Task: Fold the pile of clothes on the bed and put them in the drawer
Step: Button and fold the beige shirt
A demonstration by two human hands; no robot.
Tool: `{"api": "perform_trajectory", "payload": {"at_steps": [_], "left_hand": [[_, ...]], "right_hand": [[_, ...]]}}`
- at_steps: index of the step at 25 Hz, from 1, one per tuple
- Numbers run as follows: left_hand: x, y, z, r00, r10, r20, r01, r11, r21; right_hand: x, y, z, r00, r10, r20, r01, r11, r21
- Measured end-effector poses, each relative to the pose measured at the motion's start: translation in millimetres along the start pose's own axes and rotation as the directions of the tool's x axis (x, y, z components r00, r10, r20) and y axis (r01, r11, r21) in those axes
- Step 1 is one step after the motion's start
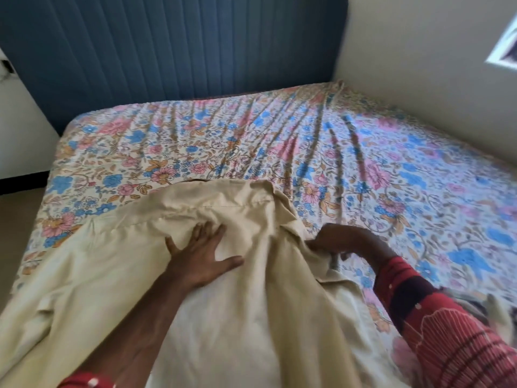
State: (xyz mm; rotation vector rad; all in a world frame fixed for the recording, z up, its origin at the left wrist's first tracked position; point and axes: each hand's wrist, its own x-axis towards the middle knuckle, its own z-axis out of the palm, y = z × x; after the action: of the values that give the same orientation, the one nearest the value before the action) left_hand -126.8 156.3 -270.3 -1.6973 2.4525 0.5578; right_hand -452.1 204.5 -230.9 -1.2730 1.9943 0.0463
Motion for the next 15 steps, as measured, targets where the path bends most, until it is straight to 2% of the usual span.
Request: {"api": "perform_trajectory", "payload": {"at_steps": [1, 2, 3, 4, 5, 6, 7, 8, 9, 10, 11, 12, 13, 15], "left_hand": [[-3.6, 16.8, 5.4, 1.000, 0.024, -0.003, -0.024, 1.000, 0.005], [-8.9, 31.5, 11.3, 0.999, 0.049, 0.003, -0.049, 0.999, 0.015], [-13.8, 43.7, 17.9, 0.997, 0.077, 0.014, -0.077, 0.996, 0.034], [-19.0, 53.3, 24.6, 0.995, 0.101, 0.024, -0.102, 0.993, 0.061], [-22.9, 59.1, 30.4, 0.993, 0.115, 0.030, -0.117, 0.989, 0.087], [-25.8, 63.1, 33.6, 0.992, 0.120, 0.027, -0.122, 0.987, 0.108], [-28.2, 66.5, 34.0, 0.993, 0.117, 0.021, -0.118, 0.985, 0.122], [-30.2, 69.7, 32.9, 0.994, 0.111, 0.017, -0.113, 0.985, 0.130], [-32.8, 73.9, 31.4, 0.994, 0.113, 0.016, -0.114, 0.983, 0.141], [-36.4, 80.0, 30.5, 0.993, 0.122, 0.007, -0.122, 0.981, 0.152], [-39.9, 86.3, 31.5, 0.990, 0.142, -0.011, -0.138, 0.976, 0.166], [-44.4, 93.1, 33.3, 0.986, 0.164, -0.028, -0.157, 0.971, 0.181], [-48.4, 99.2, 35.0, 0.982, 0.184, -0.036, -0.174, 0.966, 0.191], [-58.4, 108.0, 41.8, 0.977, 0.212, -0.035, -0.202, 0.960, 0.194]], "right_hand": [[-5.1, 7.3, 6.4, 0.997, -0.071, -0.031, 0.073, 0.993, 0.091], [-8.8, 13.3, 11.7, 0.990, -0.108, -0.087, 0.129, 0.944, 0.304], [-12.7, 19.3, 13.5, 0.984, -0.107, -0.142, 0.168, 0.817, 0.551], [-16.3, 24.2, 11.6, 0.978, -0.123, -0.171, 0.205, 0.732, 0.650], [-14.1, 29.9, 7.7, 0.967, -0.134, -0.216, 0.244, 0.727, 0.642], [-13.3, 34.2, -2.5, 0.947, -0.135, -0.292, 0.265, 0.841, 0.471], [-13.3, 39.3, -16.9, 0.914, -0.172, -0.369, 0.264, 0.940, 0.217], [-14.5, 42.3, -33.5, 0.850, -0.210, -0.483, 0.211, 0.976, -0.053], [-17.7, 43.4, -51.2, 0.755, -0.259, -0.602, 0.120, 0.958, -0.262], [-20.4, 43.5, -68.0, 0.661, -0.331, -0.674, 0.063, 0.919, -0.389], [-20.6, 41.6, -80.6, 0.580, -0.401, -0.709, 0.038, 0.883, -0.468], [-21.6, 38.5, -88.3, 0.543, -0.439, -0.716, 0.024, 0.860, -0.510], [-21.5, 35.5, -91.5, 0.556, -0.472, -0.684, 0.001, 0.823, -0.568], [-24.6, 30.7, -73.6, 0.633, -0.434, -0.641, -0.039, 0.809, -0.586]]}}
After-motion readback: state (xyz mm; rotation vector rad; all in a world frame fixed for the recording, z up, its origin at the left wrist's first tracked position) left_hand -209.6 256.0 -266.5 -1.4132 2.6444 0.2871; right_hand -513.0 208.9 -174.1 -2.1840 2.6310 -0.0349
